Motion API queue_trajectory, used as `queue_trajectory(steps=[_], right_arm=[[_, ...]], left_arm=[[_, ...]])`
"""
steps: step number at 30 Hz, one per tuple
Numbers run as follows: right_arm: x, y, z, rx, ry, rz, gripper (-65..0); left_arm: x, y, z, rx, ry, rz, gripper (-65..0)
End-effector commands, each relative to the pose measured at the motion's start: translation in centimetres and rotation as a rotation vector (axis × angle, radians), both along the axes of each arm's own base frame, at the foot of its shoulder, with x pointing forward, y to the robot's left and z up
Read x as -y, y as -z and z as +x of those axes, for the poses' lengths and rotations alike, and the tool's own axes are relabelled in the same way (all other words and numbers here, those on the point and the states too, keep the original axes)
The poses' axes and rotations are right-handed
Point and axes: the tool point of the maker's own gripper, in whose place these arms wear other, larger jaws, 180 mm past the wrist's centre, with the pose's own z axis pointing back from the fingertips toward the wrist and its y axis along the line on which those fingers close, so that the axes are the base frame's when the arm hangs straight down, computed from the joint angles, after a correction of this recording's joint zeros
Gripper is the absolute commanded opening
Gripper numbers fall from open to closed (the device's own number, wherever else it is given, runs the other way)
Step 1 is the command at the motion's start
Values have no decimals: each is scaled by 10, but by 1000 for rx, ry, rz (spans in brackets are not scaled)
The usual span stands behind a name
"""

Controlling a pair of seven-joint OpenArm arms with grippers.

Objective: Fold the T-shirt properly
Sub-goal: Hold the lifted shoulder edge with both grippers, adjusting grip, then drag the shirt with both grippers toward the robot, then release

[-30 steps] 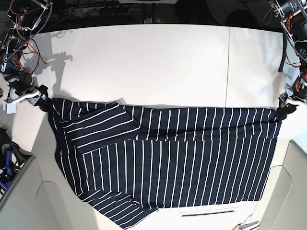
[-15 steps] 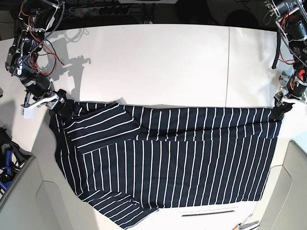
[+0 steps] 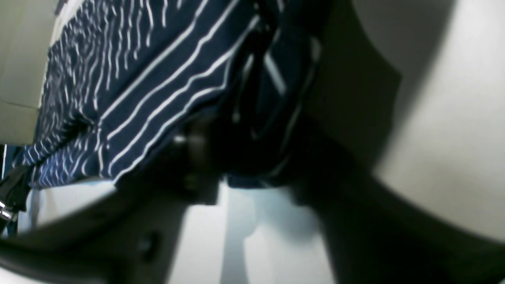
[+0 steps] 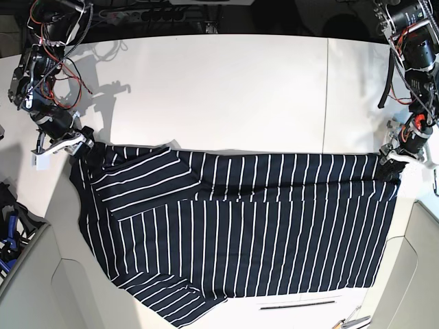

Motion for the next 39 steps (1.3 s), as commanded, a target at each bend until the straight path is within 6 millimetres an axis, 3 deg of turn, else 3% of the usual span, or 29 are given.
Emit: queue_trajectory(steps=[1,4,6,12,15,21,33,39], right_arm=[[5,-15,11,54,6,-6,-491],[5,-15,11,56,6,-6,-626],[5,-16,13,59,6,-6,-650],[2,-30,26,87,-15,1,-650],[0,-35,24,76,-47,4,-650],[2,-44,17,60,-95,-44,-650],[10,-54,-25,33,-162,-176,-650],[20,-53,-49,-14,-184,-202,-650]], left_arm=[[-13,-20,11,50,-14,30,-438],[-12,-21,12,51,-6,37,-562],[-12,-22,12,52,-6,38,-648],[1,-27,13,66,86,30,-650],[5,-28,10,31,113,-8,-650],[8,-49,9,49,145,-19,-650],[21,-54,-37,18,225,72,-650],[5,-50,-68,-36,194,98,-650]])
